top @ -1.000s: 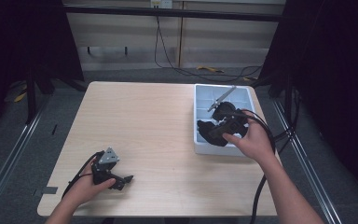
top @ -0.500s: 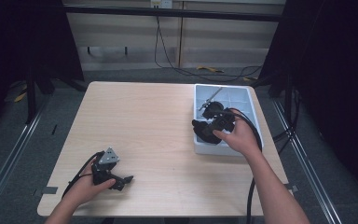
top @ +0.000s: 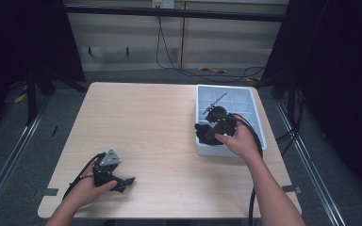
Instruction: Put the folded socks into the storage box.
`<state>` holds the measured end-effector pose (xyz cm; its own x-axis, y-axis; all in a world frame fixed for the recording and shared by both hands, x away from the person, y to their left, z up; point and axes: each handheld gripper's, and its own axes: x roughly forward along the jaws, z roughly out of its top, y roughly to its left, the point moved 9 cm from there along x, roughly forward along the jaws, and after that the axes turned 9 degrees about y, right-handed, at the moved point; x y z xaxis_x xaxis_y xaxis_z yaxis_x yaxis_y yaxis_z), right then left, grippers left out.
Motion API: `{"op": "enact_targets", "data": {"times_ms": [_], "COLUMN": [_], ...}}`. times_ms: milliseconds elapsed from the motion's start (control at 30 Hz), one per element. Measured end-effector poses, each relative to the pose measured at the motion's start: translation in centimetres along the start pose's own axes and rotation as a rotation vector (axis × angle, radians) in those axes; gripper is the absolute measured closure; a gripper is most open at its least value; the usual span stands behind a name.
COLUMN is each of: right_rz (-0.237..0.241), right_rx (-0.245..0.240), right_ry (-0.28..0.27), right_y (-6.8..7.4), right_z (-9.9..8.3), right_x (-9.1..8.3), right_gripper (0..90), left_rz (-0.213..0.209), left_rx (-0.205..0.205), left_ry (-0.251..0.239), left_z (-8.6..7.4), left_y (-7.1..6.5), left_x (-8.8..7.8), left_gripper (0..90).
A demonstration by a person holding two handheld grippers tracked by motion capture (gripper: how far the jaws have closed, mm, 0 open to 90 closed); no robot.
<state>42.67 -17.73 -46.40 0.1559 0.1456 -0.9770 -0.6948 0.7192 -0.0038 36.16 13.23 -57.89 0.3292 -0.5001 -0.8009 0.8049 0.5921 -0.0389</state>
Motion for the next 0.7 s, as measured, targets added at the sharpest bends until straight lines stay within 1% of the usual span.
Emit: {"op": "enact_targets", "data": {"times_ms": [133,300,333,367,433,467,500,533,567,600,633,700], "right_rz": [0.011,0.011,0.012,0.005,0.002,-0.002,-0.001,-0.003,-0.007,-0.004,-0.003,0.005], "right_rx": [0.011,0.014,0.013,0.01,0.007,-0.003,0.006,0.003,-0.006,0.004,0.0,0.013], "right_ry": [-0.002,-0.004,-0.001,0.015,0.02,0.031,0.037,0.041,0.04,0.042,0.037,0.038], "right_y": [-0.1,-0.2,-0.3,-0.3,-0.3,-0.4,-0.3,-0.3,-0.4,-0.3,-0.3,-0.3], "right_z": [-0.1,-0.2,-0.2,-0.3,-0.4,-0.4,-0.4,-0.4,-0.4,-0.3,-0.3,-0.3], "right_x": [0.4,0.6,0.7,1.0,1.2,1.5,1.6,1.8,1.8,1.6,1.5,1.0], "right_gripper": [80.6,80.5,80.5,80.5,80.5,80.4,80.3,79.9,79.2,78.1,75.9,71.9], "left_rz": [0.0,0.0,0.0,0.0,0.0,0.0,0.0,0.0,0.0,0.0,0.0,-0.001], "left_rx": [0.001,0.001,0.0,0.0,0.001,0.002,0.002,0.002,0.001,0.002,0.001,0.002], "left_ry": [0.001,-0.001,0.0,-0.001,-0.001,-0.001,0.0,0.0,0.0,0.0,0.0,0.0], "left_z": [0.0,0.0,0.0,0.0,0.0,0.0,0.0,0.0,0.0,0.0,0.0,0.0], "left_y": [0.0,0.0,0.0,0.0,0.0,0.0,0.0,0.0,0.0,0.0,0.0,0.0], "left_x": [0.0,0.0,0.0,0.0,0.0,0.0,0.0,0.0,0.0,0.0,0.0,0.0], "left_gripper": [0.0,0.0,0.0,0.0,0.0,0.0,0.0,0.0,0.0,0.0,0.0,0.0]}}
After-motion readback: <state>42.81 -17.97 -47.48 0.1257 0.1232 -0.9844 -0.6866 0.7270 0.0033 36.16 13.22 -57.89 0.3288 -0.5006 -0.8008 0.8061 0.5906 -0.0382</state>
